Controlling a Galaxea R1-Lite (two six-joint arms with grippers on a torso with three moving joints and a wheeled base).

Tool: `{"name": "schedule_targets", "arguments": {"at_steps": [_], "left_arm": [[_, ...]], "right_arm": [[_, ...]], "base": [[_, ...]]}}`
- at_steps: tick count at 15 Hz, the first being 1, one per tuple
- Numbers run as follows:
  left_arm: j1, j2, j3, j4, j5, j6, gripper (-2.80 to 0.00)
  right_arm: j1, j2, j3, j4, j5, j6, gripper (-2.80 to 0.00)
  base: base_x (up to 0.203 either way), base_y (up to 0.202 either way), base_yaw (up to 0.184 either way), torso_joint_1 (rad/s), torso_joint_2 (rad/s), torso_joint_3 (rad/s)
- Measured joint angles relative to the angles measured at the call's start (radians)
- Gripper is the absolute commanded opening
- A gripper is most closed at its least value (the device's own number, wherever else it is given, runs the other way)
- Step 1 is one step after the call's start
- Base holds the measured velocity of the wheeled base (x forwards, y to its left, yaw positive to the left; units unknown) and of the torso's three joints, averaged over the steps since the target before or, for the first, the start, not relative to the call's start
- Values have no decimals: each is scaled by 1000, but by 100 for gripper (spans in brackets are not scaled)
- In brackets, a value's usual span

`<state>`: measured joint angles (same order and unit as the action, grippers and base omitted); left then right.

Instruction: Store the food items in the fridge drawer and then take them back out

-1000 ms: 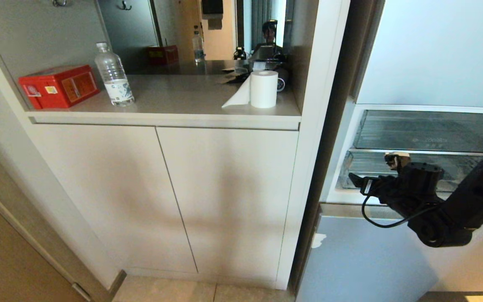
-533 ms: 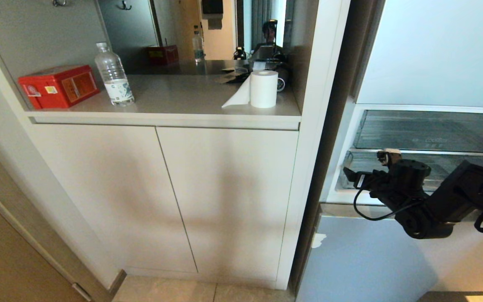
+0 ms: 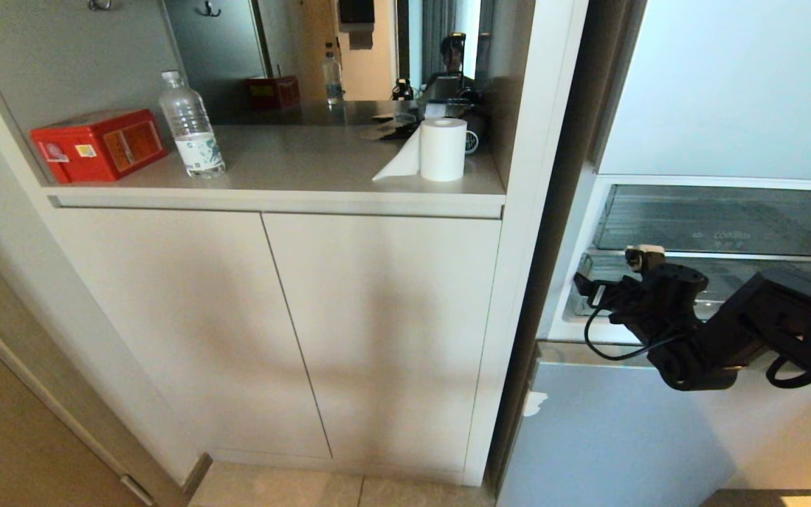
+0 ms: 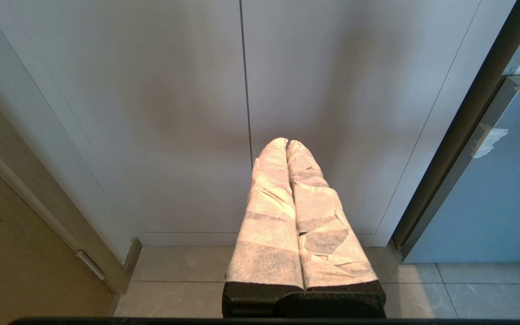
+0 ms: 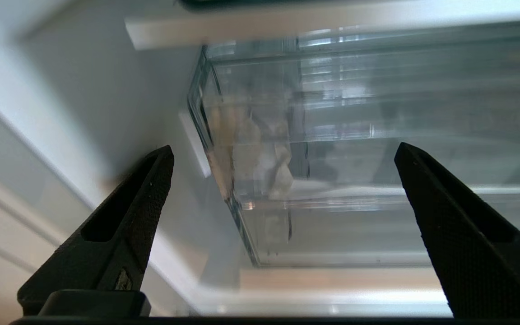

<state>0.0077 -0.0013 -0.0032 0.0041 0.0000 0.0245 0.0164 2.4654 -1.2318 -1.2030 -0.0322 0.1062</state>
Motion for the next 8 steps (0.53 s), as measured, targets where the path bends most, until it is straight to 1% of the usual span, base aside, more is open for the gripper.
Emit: {"name": "schedule_targets", "arguments": {"at_steps": [3, 4, 8], "left_arm": [[0, 0, 0, 0, 0, 0, -280], [0, 0, 0, 0, 0, 0, -280], [0, 0, 0, 0, 0, 0, -280]], "right_arm": [[5, 14, -22, -2, 0, 0, 0], [8, 16, -26, -2, -1, 0, -280], [26, 20, -28, -3, 0, 2, -280]], "base": [[0, 0, 0, 0, 0, 0], [0, 0, 0, 0, 0, 0], [0, 0, 0, 0, 0, 0]]}}
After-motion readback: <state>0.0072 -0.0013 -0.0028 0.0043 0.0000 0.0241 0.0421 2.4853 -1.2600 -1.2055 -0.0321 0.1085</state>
